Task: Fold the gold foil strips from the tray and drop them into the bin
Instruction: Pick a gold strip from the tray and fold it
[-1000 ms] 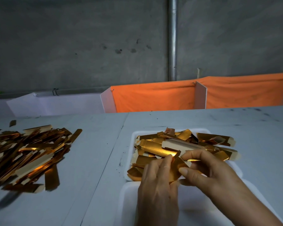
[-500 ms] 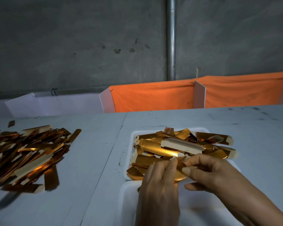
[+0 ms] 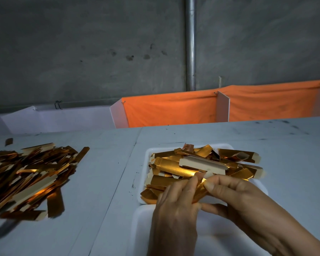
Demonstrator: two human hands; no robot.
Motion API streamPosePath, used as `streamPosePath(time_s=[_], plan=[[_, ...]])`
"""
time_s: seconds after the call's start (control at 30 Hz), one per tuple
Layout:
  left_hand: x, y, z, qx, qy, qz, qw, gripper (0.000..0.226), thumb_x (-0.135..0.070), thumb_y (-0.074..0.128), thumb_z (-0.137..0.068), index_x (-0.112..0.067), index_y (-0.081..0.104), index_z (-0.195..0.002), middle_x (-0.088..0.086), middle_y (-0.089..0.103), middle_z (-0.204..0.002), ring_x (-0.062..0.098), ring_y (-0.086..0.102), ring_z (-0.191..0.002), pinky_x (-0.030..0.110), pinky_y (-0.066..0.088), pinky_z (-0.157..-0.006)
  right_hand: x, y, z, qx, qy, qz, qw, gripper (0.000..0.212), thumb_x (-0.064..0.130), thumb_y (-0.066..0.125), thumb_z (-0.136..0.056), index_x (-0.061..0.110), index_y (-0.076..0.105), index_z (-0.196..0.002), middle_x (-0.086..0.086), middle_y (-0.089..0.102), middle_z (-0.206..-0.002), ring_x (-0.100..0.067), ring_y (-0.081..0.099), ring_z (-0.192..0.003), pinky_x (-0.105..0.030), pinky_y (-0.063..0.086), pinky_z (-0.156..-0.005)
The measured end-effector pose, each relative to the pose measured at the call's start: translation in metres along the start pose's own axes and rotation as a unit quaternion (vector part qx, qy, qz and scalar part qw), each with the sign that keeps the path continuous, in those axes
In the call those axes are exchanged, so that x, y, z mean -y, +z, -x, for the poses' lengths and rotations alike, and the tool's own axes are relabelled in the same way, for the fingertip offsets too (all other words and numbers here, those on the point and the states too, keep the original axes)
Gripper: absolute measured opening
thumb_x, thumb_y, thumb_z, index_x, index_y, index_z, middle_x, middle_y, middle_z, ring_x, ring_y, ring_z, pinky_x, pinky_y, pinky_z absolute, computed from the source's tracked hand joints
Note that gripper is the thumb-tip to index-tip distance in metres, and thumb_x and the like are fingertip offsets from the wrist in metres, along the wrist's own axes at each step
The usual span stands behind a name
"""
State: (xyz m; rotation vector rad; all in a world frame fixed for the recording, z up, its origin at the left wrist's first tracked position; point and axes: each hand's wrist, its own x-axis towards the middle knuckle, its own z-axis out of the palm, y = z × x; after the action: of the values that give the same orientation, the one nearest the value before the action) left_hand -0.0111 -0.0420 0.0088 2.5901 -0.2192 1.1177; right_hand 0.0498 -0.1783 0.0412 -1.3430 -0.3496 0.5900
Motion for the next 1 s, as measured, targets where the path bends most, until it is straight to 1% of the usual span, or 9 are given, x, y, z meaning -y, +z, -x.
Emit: streamPosePath(time_s=[0.1, 0.2, 0.4, 0.53, 0.6, 0.7, 0.83, 0.9, 1.0], plan=[[0.0, -0.001, -0.001, -0.024, 0.013, 0.009, 1.0, 0.04, -0.016, 0.079, -0.065, -0.004, 0.072, -0.103, 0.004, 0.072, -0.091, 0.015, 0.07, -0.079, 0.023, 0.058, -0.059, 0.002, -0.001, 0.002, -0.002, -0.012, 0.036, 0.999, 0.019, 0.02, 0.065, -0.074, 0.007, 0.076, -0.081, -0.013, 0.073, -0.097, -0.021, 0.071, -0.092, -0.03, 0.058, -0.078], [-0.002, -0.005, -0.003, -0.031, 0.02, 0.005, 0.999, 0.034, -0.031, 0.063, -0.081, -0.004, 0.073, -0.099, 0.003, 0.073, -0.09, 0.014, 0.07, -0.079, 0.022, 0.058, -0.062, 0.002, -0.002, 0.002, -0.002, -0.033, 0.04, 0.999, 0.019, 0.019, 0.067, -0.071, 0.007, 0.076, -0.082, 0.001, 0.072, -0.104, -0.019, 0.07, -0.094, -0.025, 0.057, -0.072], [0.003, -0.006, -0.001, -0.062, -0.034, 0.109, 0.992, 0.029, -0.011, 0.068, -0.074, -0.009, 0.074, -0.103, -0.002, 0.073, -0.099, 0.005, 0.067, -0.091, 0.012, 0.052, -0.079, -0.004, 0.002, 0.0, -0.031, -0.129, 0.147, 0.98, 0.015, 0.009, 0.067, -0.08, 0.018, 0.076, -0.074, 0.021, 0.066, -0.109, -0.005, 0.066, -0.097, -0.024, 0.056, -0.072], [0.003, -0.008, -0.003, -0.069, -0.05, 0.123, 0.989, 0.024, -0.011, 0.063, -0.079, -0.011, 0.075, -0.1, -0.004, 0.074, -0.094, 0.0, 0.065, -0.088, 0.004, 0.048, -0.076, -0.006, 0.005, -0.001, -0.085, -0.211, 0.275, 0.934, 0.008, 0.031, 0.069, -0.067, 0.033, 0.07, -0.075, 0.026, 0.061, -0.107, -0.001, 0.06, -0.1, -0.027, 0.055, -0.076], [0.003, -0.01, -0.004, -0.069, -0.05, 0.115, 0.99, 0.022, -0.012, 0.062, -0.081, -0.012, 0.076, -0.098, -0.006, 0.074, -0.088, -0.001, 0.065, -0.083, 0.003, 0.048, -0.072, -0.005, 0.004, 0.0, -0.085, -0.24, 0.324, 0.911, 0.016, 0.04, 0.066, -0.064, 0.035, 0.068, -0.079, 0.023, 0.061, -0.105, -0.003, 0.058, -0.098, -0.024, 0.053, -0.071], [0.001, -0.011, -0.003, -0.054, -0.054, 0.114, 0.991, 0.02, -0.015, 0.058, -0.085, -0.017, 0.076, -0.095, -0.01, 0.072, -0.079, -0.001, 0.065, -0.073, 0.01, 0.052, -0.063, -0.003, 0.002, 0.002, -0.069, -0.238, 0.31, 0.918, 0.021, 0.046, 0.067, -0.06, 0.036, 0.067, -0.079, 0.018, 0.063, -0.1, -0.008, 0.061, -0.088, -0.023, 0.052, -0.065], [0.001, -0.01, 0.0, -0.045, -0.099, 0.134, 0.985, 0.025, -0.024, 0.049, -0.093, -0.019, 0.073, -0.093, -0.014, 0.064, -0.071, -0.004, 0.058, -0.065, 0.006, 0.045, -0.057, 0.003, -0.003, 0.005, 0.02, -0.136, 0.272, 0.953, 0.04, 0.045, 0.077, -0.054, 0.043, 0.064, -0.092, -0.001, 0.064, -0.095, -0.021, 0.062, -0.068, -0.043, 0.054, -0.073], [0.002, -0.012, -0.002, -0.027, -0.078, 0.129, 0.988, 0.023, -0.02, 0.05, -0.094, -0.017, 0.073, -0.095, -0.012, 0.064, -0.074, -0.005, 0.056, -0.066, 0.002, 0.041, -0.059, 0.008, -0.005, 0.007, 0.049, -0.122, 0.235, 0.963, 0.036, 0.036, 0.079, -0.058, 0.042, 0.066, -0.091, -0.022, 0.061, -0.096, -0.02, 0.066, -0.069, -0.035, 0.056, -0.072], [-0.001, -0.014, -0.005, -0.011, -0.035, 0.132, 0.991, 0.026, -0.023, 0.049, -0.093, -0.013, 0.073, -0.098, -0.007, 0.068, -0.085, -0.002, 0.06, -0.073, 0.004, 0.044, -0.061, 0.012, -0.009, 0.008, 0.05, -0.135, 0.161, 0.976, 0.029, 0.026, 0.079, -0.058, 0.03, 0.07, -0.085, -0.019, 0.066, -0.078, -0.02, 0.069, -0.07, -0.022, 0.053, -0.069]])
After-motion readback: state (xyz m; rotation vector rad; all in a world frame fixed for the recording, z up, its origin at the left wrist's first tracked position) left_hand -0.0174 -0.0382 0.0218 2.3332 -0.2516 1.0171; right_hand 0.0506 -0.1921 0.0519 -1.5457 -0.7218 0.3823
